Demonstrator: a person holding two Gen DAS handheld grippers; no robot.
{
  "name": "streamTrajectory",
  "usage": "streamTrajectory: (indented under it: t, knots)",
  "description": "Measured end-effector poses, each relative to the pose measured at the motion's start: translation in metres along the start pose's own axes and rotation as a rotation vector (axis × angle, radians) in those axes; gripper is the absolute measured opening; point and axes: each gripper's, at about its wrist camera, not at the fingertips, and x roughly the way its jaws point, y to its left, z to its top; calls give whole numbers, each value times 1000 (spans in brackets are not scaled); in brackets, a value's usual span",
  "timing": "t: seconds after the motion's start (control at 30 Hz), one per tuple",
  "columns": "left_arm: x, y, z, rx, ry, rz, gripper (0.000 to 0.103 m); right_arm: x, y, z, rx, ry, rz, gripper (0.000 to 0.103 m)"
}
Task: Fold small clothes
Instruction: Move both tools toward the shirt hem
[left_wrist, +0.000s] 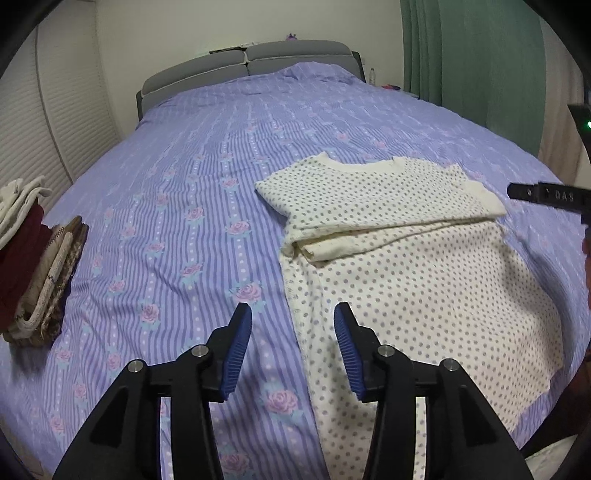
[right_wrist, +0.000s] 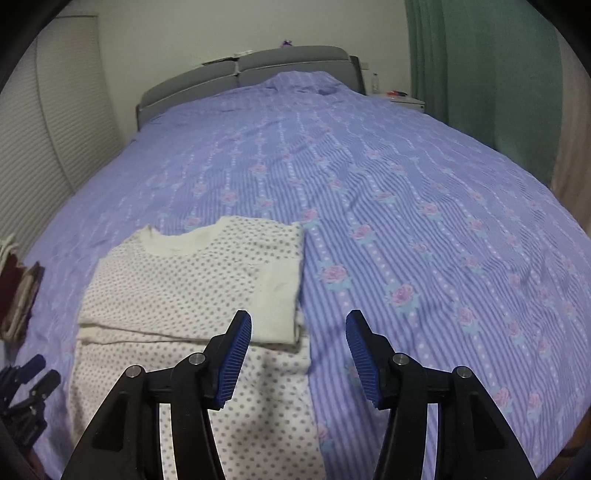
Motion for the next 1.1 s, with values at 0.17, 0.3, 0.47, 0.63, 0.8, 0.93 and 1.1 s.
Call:
streamTrajectory:
  t: [0.17, 0.3, 0.47, 0.63, 0.8, 0.93, 1.1]
  knots:
    - [-8, -7, -7, -5, 8, 0, 57, -5, -5, 3, 13, 1, 34, 54]
    - [-11, -9, -1, -5, -11, 5, 58, 0, -5, 17, -26, -32, 55, 54]
    - [-7, -10, 23, 32, -69, 27, 59, 34, -3, 39, -39, 14, 91, 50]
    - [19, 2, 70, 118, -136, -7, 59, 57, -3, 42, 7, 69, 90, 43]
    - [53, 35, 102, 4, -70, -88, 58, 53, -2, 34, 72, 56, 50, 43]
    - [83, 58, 112, -119, -10, -127, 58, 62, -1, 33, 91, 60, 50, 43]
    - [95, 48, 116, -26, -8, -179, 58, 71, -4, 33, 116, 79, 55, 43]
